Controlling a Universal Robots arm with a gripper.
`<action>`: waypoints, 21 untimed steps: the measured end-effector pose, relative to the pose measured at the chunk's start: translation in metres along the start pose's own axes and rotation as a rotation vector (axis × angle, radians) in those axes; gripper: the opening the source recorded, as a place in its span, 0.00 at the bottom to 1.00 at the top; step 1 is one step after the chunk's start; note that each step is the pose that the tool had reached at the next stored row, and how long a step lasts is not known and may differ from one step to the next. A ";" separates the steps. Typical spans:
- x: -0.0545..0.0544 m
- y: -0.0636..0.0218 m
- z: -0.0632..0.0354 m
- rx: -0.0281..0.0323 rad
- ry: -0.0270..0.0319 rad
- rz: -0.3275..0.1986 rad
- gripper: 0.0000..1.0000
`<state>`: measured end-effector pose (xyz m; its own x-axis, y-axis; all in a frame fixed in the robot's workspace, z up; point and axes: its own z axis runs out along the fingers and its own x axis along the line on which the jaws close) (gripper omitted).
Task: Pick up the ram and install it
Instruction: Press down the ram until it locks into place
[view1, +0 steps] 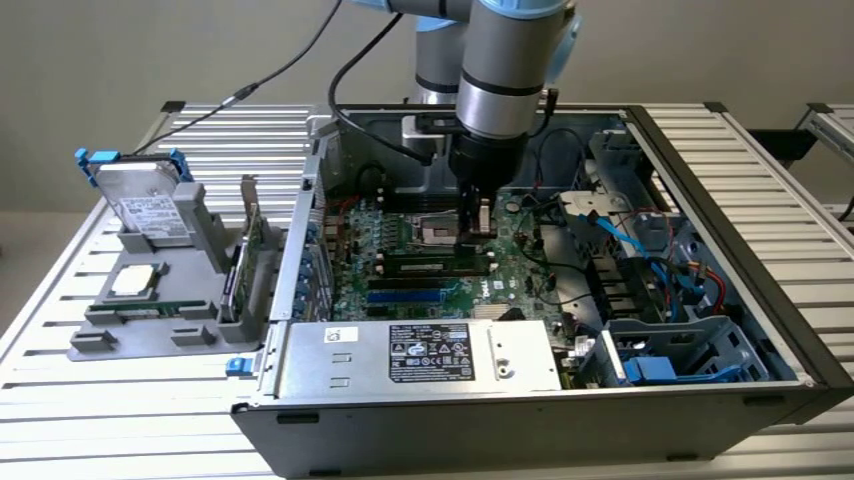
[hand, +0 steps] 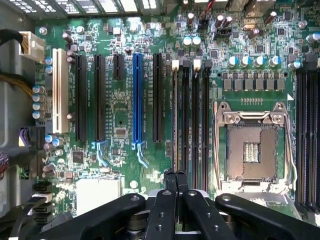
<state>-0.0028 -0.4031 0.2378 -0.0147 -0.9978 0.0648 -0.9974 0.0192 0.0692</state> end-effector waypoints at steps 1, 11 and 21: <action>0.000 0.0000 0.0001 0.0000 0.0000 0.000 0.10; -0.001 -0.0004 0.0059 0.0001 -0.0003 0.000 0.10; -0.001 -0.0005 0.0077 -0.0002 0.0003 0.000 0.10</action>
<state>-0.0028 -0.4028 0.2300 -0.0149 -0.9978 0.0651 -0.9974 0.0194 0.0694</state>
